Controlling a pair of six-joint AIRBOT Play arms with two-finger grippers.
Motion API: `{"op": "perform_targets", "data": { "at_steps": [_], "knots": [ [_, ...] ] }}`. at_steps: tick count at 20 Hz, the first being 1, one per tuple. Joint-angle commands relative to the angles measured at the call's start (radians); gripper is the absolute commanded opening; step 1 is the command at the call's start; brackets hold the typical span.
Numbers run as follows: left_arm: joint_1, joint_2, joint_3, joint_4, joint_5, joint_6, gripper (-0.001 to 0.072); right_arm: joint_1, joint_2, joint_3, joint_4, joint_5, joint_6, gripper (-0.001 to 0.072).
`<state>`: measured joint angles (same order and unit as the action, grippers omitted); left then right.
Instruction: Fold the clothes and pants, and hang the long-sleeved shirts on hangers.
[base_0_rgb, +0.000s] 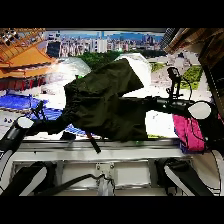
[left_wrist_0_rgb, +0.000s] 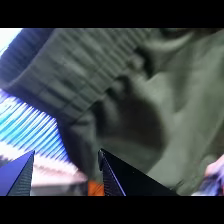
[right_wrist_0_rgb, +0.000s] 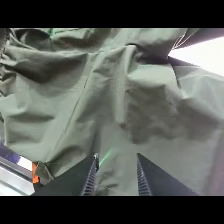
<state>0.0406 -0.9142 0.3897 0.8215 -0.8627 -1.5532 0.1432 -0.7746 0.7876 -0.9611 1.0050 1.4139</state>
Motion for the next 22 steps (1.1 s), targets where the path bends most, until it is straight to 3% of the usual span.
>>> {"op": "perform_targets", "data": {
  "at_steps": [1, 5, 8, 10, 14, 16, 17, 20, 22],
  "knots": [
    [-0.045, -0.021, -0.013, -0.099, 0.121, 0.051, 0.0426, 0.001, 0.017, -0.007, 0.017, -0.004, 0.018, 0.0288],
    [-0.180, -0.142, -0.012, -0.158, 0.214, 0.095, 0.0417, 0.001, 0.018, -0.007, 0.034, -0.004, 0.041, 0.0288],
    [-0.193, -0.171, 0.012, -0.242, 0.201, 0.184, 0.0015, 0.001, 0.022, -0.007, 0.022, 0.058, 0.053, 0.0286],
    [-0.192, -0.131, 0.041, -0.243, 0.161, 0.215, 0.0007, 0.001, 0.052, -0.014, -0.072, 0.164, 0.116, 0.0224],
    [-0.192, 0.033, 0.051, -0.221, 0.122, 0.216, 0.0006, 0.001, 0.294, -0.178, -0.247, 0.260, 0.401, 0.0236],
    [-0.193, 0.110, 0.051, -0.169, 0.085, 0.215, 0.0006, 0.001, 0.434, -0.314, -0.237, 0.325, 0.595, 0.0426],
    [-0.193, 0.138, 0.051, -0.151, 0.079, 0.215, 0.0006, 0.001, 0.493, -0.385, -0.200, 0.348, 0.671, 0.0470],
    [-0.193, 0.183, 0.051, -0.149, 0.080, 0.215, 0.0006, 0.001, 0.575, -0.543, -0.086, 0.315, 0.768, 0.0470],
    [-0.193, 0.186, 0.051, -0.148, 0.079, 0.216, 0.0006, 0.001, 0.574, -0.615, -0.121, 0.291, 0.801, 0.0470]
  ]
}}
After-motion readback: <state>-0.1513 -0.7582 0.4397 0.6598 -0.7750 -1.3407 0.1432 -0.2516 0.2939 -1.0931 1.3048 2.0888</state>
